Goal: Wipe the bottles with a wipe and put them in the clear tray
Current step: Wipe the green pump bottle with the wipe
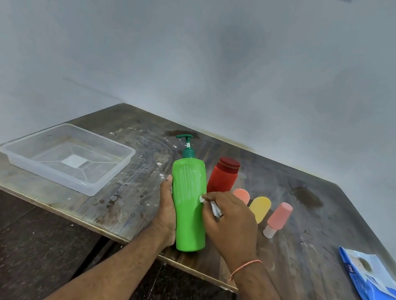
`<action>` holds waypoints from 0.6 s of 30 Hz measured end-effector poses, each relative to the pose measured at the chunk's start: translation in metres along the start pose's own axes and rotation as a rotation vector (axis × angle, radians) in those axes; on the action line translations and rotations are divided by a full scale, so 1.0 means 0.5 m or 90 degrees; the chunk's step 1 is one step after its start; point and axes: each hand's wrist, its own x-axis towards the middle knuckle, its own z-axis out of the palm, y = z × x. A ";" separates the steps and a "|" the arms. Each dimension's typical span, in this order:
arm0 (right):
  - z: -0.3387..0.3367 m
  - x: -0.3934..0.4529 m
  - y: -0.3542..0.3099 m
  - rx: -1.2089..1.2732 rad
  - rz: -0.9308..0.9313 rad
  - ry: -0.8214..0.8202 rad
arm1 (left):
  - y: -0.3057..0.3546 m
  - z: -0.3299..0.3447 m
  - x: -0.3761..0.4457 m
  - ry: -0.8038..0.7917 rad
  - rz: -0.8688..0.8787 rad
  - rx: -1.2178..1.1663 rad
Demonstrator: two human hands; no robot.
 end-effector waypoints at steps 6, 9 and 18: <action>-0.006 -0.003 0.001 -0.026 0.005 0.010 | 0.000 0.005 0.000 -0.003 0.002 0.009; 0.001 0.003 0.000 -0.018 0.017 0.023 | 0.001 0.003 -0.001 0.002 0.001 0.007; 0.000 0.006 0.006 -0.011 0.024 0.034 | -0.003 0.002 0.002 -0.002 -0.005 0.011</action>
